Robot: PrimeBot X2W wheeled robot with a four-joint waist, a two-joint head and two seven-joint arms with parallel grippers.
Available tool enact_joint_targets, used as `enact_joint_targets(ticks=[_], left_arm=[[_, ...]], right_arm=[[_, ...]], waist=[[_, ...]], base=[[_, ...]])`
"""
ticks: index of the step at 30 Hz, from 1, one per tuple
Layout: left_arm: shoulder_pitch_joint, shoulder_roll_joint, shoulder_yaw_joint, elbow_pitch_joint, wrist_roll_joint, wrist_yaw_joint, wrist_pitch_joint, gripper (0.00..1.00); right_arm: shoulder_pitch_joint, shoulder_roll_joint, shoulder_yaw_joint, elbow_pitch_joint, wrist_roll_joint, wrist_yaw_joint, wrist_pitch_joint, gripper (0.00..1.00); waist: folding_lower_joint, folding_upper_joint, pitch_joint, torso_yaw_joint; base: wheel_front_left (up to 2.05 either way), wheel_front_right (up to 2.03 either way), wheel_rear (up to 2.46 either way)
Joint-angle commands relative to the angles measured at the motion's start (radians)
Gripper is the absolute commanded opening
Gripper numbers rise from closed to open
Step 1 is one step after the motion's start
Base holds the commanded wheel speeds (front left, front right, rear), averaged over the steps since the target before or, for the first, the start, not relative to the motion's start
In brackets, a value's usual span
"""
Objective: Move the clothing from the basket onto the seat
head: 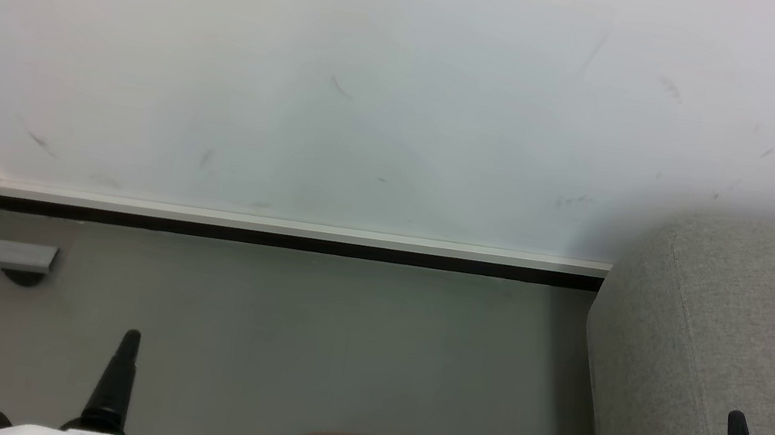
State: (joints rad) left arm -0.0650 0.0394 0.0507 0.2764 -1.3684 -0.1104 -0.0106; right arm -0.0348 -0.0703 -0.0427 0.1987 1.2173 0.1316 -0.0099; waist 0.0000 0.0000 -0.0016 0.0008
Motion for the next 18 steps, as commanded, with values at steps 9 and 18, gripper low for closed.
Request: enact_joint_targets(ticks=[9, 18], left_arm=[[-0.008, 0.008, -0.017, -0.032, 0.203, 0.019, -0.041, 1.00], [0.002, 0.009, -0.029, -0.052, 0.406, 0.031, -0.071, 1.00]], right_arm=[[0.007, -0.039, 0.033, -0.043, -0.232, -0.001, -0.041, 1.00], [0.015, -0.047, 0.053, -0.052, -0.395, -0.001, -0.072, 1.00]], waist=[[0.0000, 0.0000, -0.001, 0.002], [0.0000, 0.0000, -0.003, 0.003]], base=[[0.00, 0.00, 0.00], [0.00, 0.00, 0.00]])
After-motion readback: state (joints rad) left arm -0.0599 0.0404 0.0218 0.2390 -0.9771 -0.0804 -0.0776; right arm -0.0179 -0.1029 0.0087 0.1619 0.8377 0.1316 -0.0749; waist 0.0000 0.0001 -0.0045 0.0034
